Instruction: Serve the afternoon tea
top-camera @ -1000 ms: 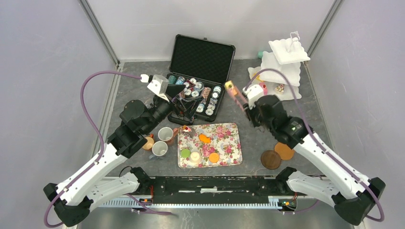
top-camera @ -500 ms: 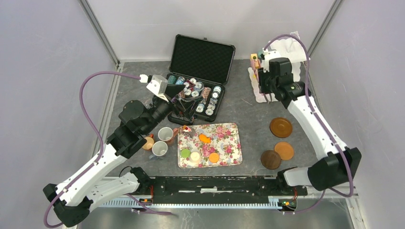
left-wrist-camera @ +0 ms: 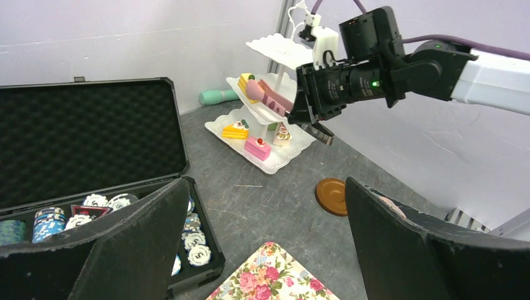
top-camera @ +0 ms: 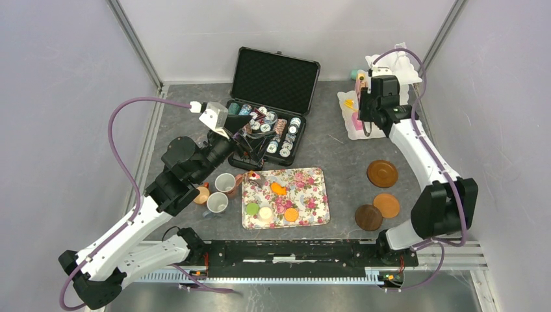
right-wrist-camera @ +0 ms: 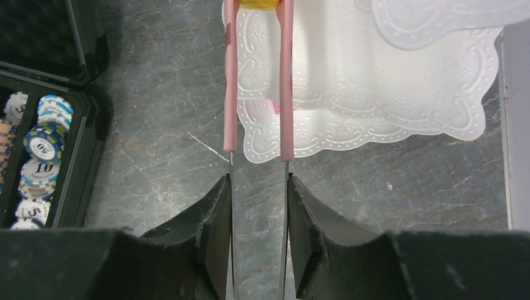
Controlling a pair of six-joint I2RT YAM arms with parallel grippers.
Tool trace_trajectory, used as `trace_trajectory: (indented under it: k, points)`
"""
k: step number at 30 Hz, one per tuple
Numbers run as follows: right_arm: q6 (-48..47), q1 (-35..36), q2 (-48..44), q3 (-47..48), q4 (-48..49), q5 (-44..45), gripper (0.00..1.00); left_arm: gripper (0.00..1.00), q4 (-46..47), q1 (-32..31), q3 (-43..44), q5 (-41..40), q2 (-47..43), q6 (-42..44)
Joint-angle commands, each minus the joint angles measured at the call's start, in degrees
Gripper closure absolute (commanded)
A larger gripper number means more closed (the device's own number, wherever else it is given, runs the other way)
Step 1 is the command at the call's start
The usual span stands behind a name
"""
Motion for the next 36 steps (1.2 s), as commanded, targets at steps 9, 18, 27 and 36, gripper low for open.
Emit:
trace_trajectory:
  k: [9, 18, 27, 36]
  points:
    - [3.00, -0.77, 5.63, 2.02, 7.38, 5.61, 0.73, 0.00, 1.38, -0.05, 1.27, 0.14, -0.90, 1.69]
    - [3.58, -2.72, 6.28, 0.82, 8.59, 4.97, 0.67, 0.00, 1.45, -0.22, 1.27, 0.14, -1.00, 1.69]
    - [2.50, -3.06, 5.51, 0.30, 8.12, 3.58, 0.50, 0.00, 1.45, -0.26, 1.27, 0.14, -0.99, 1.78]
    - [1.07, -3.08, 1.75, -0.51, 5.70, 1.89, 0.49, 0.00, 1.36, -0.22, 1.27, 0.14, -1.34, 1.78]
